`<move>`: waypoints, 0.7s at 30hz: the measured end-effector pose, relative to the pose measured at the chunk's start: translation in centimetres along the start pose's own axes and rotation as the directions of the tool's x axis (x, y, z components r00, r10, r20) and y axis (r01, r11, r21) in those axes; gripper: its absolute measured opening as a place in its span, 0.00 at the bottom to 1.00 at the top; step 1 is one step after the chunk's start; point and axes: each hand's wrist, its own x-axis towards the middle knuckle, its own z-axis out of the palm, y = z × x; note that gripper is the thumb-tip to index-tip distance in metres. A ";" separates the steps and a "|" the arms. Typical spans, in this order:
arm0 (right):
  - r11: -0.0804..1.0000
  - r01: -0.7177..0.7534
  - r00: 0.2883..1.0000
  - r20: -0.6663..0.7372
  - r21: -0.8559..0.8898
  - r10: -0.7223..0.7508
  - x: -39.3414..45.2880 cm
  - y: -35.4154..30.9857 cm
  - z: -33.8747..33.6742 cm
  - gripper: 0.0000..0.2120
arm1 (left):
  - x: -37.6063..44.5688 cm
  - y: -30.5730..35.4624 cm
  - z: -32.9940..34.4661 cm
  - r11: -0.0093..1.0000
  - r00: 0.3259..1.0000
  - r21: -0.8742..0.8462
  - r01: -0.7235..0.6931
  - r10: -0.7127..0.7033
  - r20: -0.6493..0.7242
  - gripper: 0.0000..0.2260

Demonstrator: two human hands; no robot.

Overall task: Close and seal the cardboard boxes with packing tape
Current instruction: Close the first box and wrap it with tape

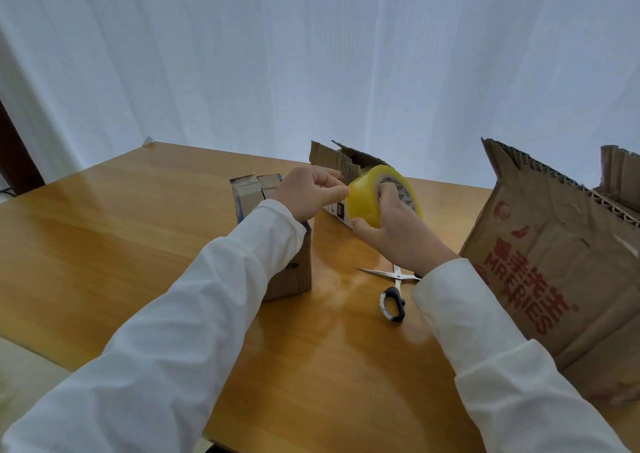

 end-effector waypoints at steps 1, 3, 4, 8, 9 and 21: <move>1.000 0.010 1.000 0.005 -0.010 -0.010 0.0 0.2 0.1 0.15 | 0.1 -0.1 0.0 1.000 1.000 0.020 -0.004 0.004 0.009 0.07; 0.999 0.032 0.999 0.012 -0.035 -0.031 0.1 0.5 0.3 0.15 | 0.3 -0.3 0.1 0.997 1.000 0.080 -0.012 0.011 0.012 0.09; 0.998 0.037 0.999 0.015 -0.042 -0.036 0.1 0.6 0.4 0.16 | 0.3 -0.4 0.1 0.994 1.000 0.110 -0.015 0.014 0.009 0.10; 1.000 0.019 1.000 0.003 0.015 -0.020 0.2 0.6 0.6 0.15 | 0.6 -0.8 0.3 0.985 0.999 0.170 -0.035 0.030 0.029 0.12; 1.000 0.016 1.000 -0.002 0.020 -0.016 0.3 0.5 0.6 0.15 | 0.6 -0.6 0.3 0.986 0.998 0.163 -0.035 0.027 0.048 0.11; 0.999 -0.031 0.999 -0.033 0.018 0.031 0.7 1.1 1.0 0.12 | 0.0 0.2 0.6 0.973 0.983 0.140 -0.182 0.182 0.014 0.12</move>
